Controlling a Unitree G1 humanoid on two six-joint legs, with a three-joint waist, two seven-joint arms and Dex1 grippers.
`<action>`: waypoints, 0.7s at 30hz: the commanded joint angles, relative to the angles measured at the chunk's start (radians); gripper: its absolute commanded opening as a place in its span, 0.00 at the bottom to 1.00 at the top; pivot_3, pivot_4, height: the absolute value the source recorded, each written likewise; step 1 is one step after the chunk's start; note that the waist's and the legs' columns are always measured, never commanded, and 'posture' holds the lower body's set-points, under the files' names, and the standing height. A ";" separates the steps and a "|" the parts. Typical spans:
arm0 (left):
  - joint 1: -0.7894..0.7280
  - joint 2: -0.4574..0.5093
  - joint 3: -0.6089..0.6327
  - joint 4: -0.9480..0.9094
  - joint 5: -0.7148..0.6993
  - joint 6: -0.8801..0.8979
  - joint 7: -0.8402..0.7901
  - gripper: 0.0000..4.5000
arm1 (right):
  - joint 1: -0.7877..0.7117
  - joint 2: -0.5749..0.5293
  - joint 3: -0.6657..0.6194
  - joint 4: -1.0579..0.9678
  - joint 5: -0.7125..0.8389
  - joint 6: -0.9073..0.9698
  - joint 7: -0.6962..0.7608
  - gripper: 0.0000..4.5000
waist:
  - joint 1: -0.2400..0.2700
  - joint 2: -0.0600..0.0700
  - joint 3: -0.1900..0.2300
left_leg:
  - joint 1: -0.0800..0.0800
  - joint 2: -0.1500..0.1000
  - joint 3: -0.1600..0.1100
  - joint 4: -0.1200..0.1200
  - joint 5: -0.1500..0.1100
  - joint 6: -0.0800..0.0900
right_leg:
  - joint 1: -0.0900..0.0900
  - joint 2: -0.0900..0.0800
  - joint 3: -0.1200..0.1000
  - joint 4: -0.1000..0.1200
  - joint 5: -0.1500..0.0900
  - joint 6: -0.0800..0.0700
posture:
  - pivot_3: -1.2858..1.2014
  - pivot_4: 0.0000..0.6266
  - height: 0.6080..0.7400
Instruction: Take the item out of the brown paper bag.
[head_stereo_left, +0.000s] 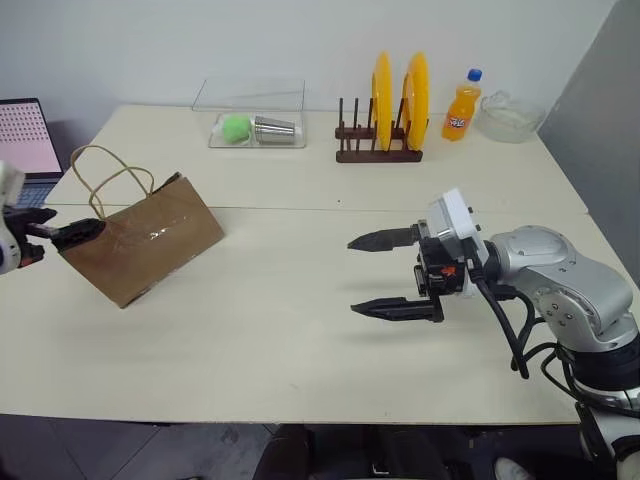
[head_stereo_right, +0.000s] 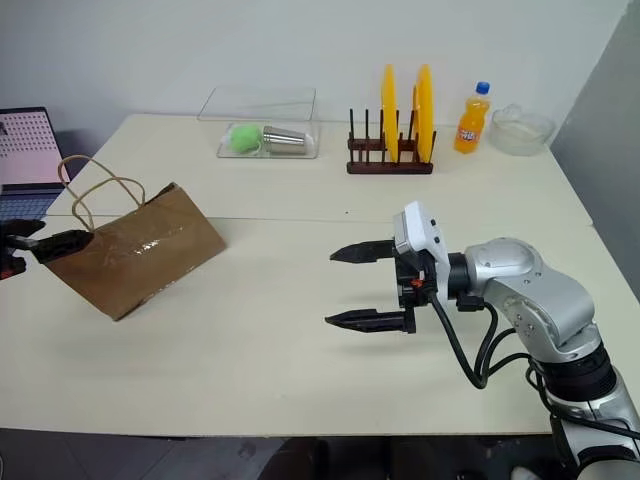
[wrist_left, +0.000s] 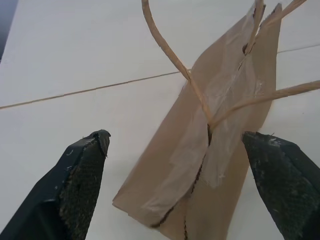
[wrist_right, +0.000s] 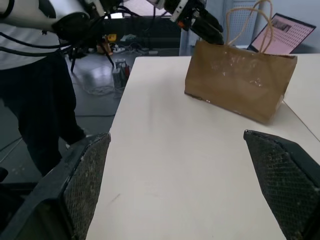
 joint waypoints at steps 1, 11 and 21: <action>-0.106 0.023 -0.082 0.108 0.068 -0.066 -0.079 1.00 | -0.044 0.005 -0.003 -0.030 0.004 0.005 0.001 1.00 | 0.000 0.000 0.000 | 0.000 0.000 0.000 0.000 0.000 0.000 | 0.000 0.000 0.000 0.000 0.000 0.000 | 0.52 0.24 1.00; -0.247 0.014 -0.194 0.253 0.166 -0.150 -0.219 0.58 | -0.070 0.024 -0.012 -0.024 0.011 0.009 0.004 1.00 | -0.006 0.000 0.000 | -0.001 -0.001 0.001 0.000 0.000 0.000 | 0.000 0.000 0.000 0.000 0.000 0.000 | 0.52 0.24 1.00; -0.251 0.011 -0.185 0.268 0.190 -0.173 -0.244 0.01 | -0.060 0.030 -0.021 -0.019 0.007 0.001 -0.010 1.00 | -0.006 0.000 0.000 | -0.001 -0.001 0.001 0.002 0.000 0.000 | 0.000 0.000 0.000 0.002 0.000 0.000 | 0.52 0.24 1.00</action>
